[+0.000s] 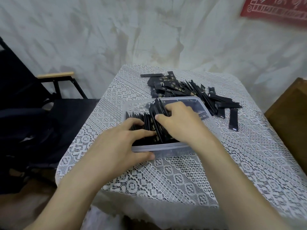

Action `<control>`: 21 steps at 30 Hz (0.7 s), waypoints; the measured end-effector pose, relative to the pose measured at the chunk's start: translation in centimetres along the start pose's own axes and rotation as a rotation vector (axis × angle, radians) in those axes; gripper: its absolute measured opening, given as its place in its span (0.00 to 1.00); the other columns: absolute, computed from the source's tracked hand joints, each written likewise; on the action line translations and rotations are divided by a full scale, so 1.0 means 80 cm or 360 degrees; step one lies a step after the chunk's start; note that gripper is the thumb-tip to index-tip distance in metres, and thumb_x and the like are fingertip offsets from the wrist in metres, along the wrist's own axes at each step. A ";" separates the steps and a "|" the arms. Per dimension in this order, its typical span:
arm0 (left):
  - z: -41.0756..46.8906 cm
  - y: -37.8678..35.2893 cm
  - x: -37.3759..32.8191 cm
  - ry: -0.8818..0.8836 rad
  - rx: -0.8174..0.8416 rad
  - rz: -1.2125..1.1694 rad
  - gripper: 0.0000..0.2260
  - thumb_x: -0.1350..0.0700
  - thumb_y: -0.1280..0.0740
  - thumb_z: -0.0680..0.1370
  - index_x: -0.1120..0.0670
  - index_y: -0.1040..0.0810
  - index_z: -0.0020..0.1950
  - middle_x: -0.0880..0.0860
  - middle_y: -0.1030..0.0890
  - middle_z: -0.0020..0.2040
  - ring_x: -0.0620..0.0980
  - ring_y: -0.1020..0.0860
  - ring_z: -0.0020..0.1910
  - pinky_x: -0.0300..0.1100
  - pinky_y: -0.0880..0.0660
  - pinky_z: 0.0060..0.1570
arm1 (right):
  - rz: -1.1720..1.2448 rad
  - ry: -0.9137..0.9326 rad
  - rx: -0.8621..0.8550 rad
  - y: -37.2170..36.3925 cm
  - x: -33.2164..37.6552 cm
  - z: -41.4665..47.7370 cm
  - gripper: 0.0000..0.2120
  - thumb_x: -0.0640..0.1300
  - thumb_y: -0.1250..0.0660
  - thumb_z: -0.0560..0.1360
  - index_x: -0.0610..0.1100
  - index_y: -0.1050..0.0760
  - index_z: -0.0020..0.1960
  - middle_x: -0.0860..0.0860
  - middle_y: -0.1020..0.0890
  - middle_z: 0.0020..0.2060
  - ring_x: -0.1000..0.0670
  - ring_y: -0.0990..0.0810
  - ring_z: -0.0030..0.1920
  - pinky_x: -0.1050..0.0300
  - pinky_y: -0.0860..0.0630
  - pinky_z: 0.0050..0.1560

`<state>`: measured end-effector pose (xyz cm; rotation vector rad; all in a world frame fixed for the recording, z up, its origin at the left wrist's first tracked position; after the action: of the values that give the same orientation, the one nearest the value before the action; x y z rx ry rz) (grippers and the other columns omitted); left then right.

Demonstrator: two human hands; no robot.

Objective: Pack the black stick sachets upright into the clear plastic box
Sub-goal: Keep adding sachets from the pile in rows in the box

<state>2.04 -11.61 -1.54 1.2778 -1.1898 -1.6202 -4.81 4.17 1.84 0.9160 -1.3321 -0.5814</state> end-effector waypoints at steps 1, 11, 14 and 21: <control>0.000 0.000 0.000 -0.0001 -0.0003 -0.0006 0.29 0.27 0.35 0.70 0.29 0.32 0.71 0.31 0.40 0.72 0.41 0.27 0.62 0.44 0.27 0.59 | 0.0019 -0.0002 0.0022 0.002 -0.002 0.000 0.13 0.53 0.36 0.80 0.45 0.19 0.49 0.48 0.17 0.39 0.43 0.19 0.48 0.52 0.29 0.41; 0.001 0.000 -0.001 -0.0017 0.0007 0.0003 0.31 0.27 0.37 0.71 0.26 0.38 0.73 0.31 0.41 0.72 0.41 0.28 0.62 0.44 0.27 0.58 | 0.0046 -0.0050 0.0191 0.001 -0.017 0.008 0.18 0.54 0.30 0.78 0.40 0.20 0.58 0.45 0.14 0.51 0.42 0.18 0.55 0.49 0.23 0.59; 0.001 0.000 -0.001 -0.0018 0.0001 0.0003 0.33 0.27 0.37 0.71 0.26 0.43 0.74 0.31 0.41 0.72 0.41 0.28 0.61 0.44 0.27 0.58 | 0.0089 -0.0025 0.0213 0.002 -0.018 0.009 0.15 0.54 0.31 0.78 0.41 0.19 0.48 0.46 0.15 0.38 0.42 0.17 0.44 0.52 0.25 0.45; 0.000 0.003 -0.006 -0.0027 0.0037 0.0036 0.30 0.26 0.39 0.72 0.23 0.44 0.73 0.32 0.43 0.74 0.42 0.29 0.63 0.44 0.28 0.60 | 0.0180 -0.0080 0.0340 0.000 -0.024 0.011 0.15 0.53 0.30 0.79 0.47 0.26 0.37 0.51 0.21 0.31 0.49 0.23 0.34 0.54 0.29 0.39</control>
<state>2.14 -11.27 -1.16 1.2629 -1.2324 -1.6085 -5.99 5.52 0.78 0.9964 -1.5018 -0.3821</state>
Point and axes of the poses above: each hand's wrist, its own z-axis towards the middle knuckle, its own y-axis out of the back of the hand, x = y × z, the point moved 4 cm from there along z, towards the middle knuckle
